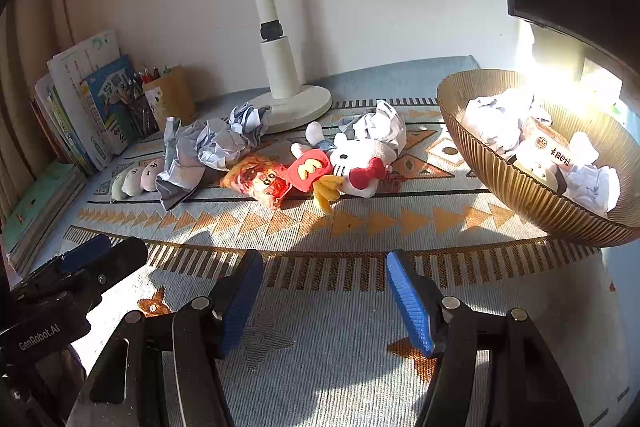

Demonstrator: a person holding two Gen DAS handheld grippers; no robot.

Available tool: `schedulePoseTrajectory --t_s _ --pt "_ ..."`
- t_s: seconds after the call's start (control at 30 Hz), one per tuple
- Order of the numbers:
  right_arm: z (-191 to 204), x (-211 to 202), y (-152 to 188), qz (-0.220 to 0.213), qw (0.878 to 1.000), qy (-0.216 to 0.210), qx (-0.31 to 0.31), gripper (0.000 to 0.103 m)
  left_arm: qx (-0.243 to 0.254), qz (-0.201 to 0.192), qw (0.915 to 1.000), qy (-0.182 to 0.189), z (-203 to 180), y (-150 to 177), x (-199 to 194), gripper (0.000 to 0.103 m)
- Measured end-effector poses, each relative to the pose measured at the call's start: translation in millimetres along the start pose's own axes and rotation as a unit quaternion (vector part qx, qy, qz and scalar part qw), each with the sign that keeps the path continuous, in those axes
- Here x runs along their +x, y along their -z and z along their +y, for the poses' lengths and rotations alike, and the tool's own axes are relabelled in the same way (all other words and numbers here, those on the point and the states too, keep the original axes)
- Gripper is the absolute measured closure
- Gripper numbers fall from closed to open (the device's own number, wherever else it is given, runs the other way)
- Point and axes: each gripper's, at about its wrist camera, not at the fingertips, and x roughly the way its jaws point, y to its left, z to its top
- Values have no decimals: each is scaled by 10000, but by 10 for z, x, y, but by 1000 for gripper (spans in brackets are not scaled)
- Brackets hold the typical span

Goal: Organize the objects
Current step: 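Move the right gripper back toward the Hello Kitty plush, then close the right gripper on the Hello Kitty plush and lift it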

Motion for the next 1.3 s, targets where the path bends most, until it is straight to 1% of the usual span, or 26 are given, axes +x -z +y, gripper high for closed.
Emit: schedulePoseTrajectory --t_s 0.4,0.5,0.53,0.57,0.6,0.63,0.67,0.7,0.77,0.83,0.87,0.93,1.0,1.03,1.1,1.13,1.17,1.2,1.23,1.27,1.3 --pt "7 6 8 7 10000 -16 26 40 -132 43 9999 83 34 1 10 17" --pt "1 14 3 62 10000 -58 48 40 -222 107 9995 204 76 -9 16 17" --pt "-20 30 -8 156 9997 -152 102 40 -297 199 9988 323 111 -29 35 17" --pt "-60 54 -30 300 9988 -303 223 40 -387 334 9973 518 157 -57 64 17" --pt "-116 77 -68 452 9967 -517 424 40 -509 508 9948 726 223 -101 102 17" --pt "-175 98 -119 589 9931 -776 655 40 -585 609 9931 818 282 -157 129 17" --pt "-225 119 -189 690 9895 -948 841 40 -565 630 9931 814 329 -238 140 17" --pt "-255 149 -281 756 9878 -968 959 40 -476 625 9939 773 359 -326 149 17" --pt "-279 227 -481 765 9891 -713 1033 40 -255 669 9950 697 409 -525 242 17" --pt "-298 357 -637 720 9912 -365 1046 40 -132 881 9944 574 462 -666 475 17" --pt "-307 457 -691 778 9905 -303 1097 40 -119 1004 9935 532 479 -702 606 17" --pt "-352 648 -741 919 9866 -348 1301 40 -117 1169 9916 538 494 -727 839 17" --pt "-401 816 -762 997 9842 -136 1458 40 -17 1225 9916 414 442 -714 980 17" --pt "-420 889 -758 1026 9825 -115 1549 40 91 1215 9920 345 403 -701 1030 17" --pt "-450 1009 -746 1046 9794 -298 1704 41 225 1141 9931 129 343 -674 1106 17" --pt "-441 1032 -735 1000 9794 -384 1714 44 227 1149 9931 83 334 -666 1138 17" --pt "-425 1017 -727 894 9806 -440 1688 52 212 1170 9929 88 333 -666 1157 19" --pt "-403 993 -716 831 9818 -443 1648 60 202 1164 9929 97 336 -665 1163 26" --pt "-387 962 -703 773 9829 -411 1623 61 220 1209 9923 119 343 -661 1179 32" --pt "-380 924 -682 729 9826 -408 1659 62 249 1284 9913 166 348 -648 1192 49" --pt "-411 884 -679 693 9810 -402 1764 62 285 1263 9915 136 341 -645 1186 51"
